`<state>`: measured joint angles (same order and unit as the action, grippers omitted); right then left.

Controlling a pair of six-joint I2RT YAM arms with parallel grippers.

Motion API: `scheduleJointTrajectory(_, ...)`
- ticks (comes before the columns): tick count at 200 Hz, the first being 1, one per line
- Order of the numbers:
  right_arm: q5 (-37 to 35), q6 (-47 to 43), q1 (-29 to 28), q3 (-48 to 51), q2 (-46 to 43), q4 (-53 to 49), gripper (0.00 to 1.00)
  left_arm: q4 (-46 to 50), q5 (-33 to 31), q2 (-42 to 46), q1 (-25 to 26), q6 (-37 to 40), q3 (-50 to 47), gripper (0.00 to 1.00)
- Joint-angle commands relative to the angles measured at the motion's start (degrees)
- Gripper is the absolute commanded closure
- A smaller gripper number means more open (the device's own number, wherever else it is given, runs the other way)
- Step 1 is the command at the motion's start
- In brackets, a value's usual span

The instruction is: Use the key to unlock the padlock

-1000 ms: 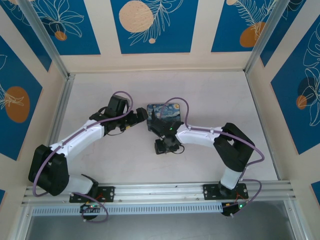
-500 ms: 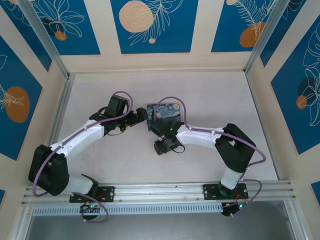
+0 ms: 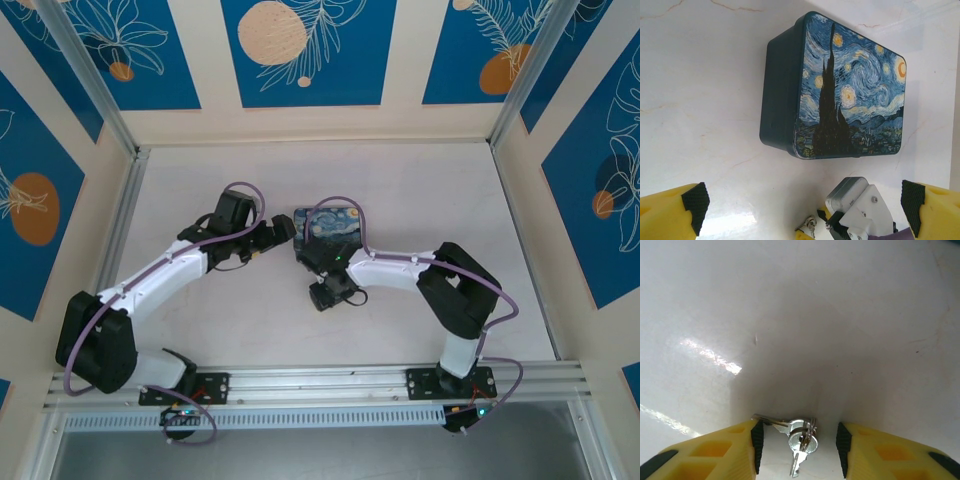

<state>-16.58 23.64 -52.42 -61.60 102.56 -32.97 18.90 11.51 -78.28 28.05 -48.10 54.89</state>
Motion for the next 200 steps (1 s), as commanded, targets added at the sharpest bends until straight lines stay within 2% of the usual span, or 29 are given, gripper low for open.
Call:
scheduleJointTrajectory(1, -0.74, -1.09, 0.58, -0.1, 2.59, 0.45, 0.57, -0.64, 0.27, 1.37, 0.66, -0.61, -0.4, 0.0)
scheduleJointTrajectory(34, -0.37, -1.14, 0.48, 0.47, 2.16, 0.32, 0.71, -0.86, 0.27, 1.34, 0.71, -0.59, -0.49, 0.0)
scheduleJointTrajectory(51, -0.06, -0.9, 0.49, 0.93, 1.85, 0.44, 0.73, -0.96, 0.31, 1.37, 0.69, -0.6, -0.49, 0.0)
scheduleJointTrajectory(79, 0.84, -0.54, 0.46, 1.95, 0.81, 0.61, 0.88, -0.96, 0.35, 1.33, 0.7, -0.51, -0.52, 0.0)
scheduleJointTrajectory(113, 1.67, 0.66, 0.42, 3.57, -1.03, 1.19, 1.0, -0.96, 0.36, 1.25, 0.65, -0.38, -0.4, 0.0)
scheduleJointTrajectory(194, 4.95, 5.04, 0.9, 7.11, -7.99, 3.05, 1.0, -0.85, 0.45, 1.02, 0.73, -0.27, -0.71, 0.0)
scheduleJointTrajectory(200, 5.17, 5.1, 0.92, 7.09, -8.08, 2.94, 0.91, -0.86, 0.38, 0.96, 0.71, -0.25, -0.74, 0.0)
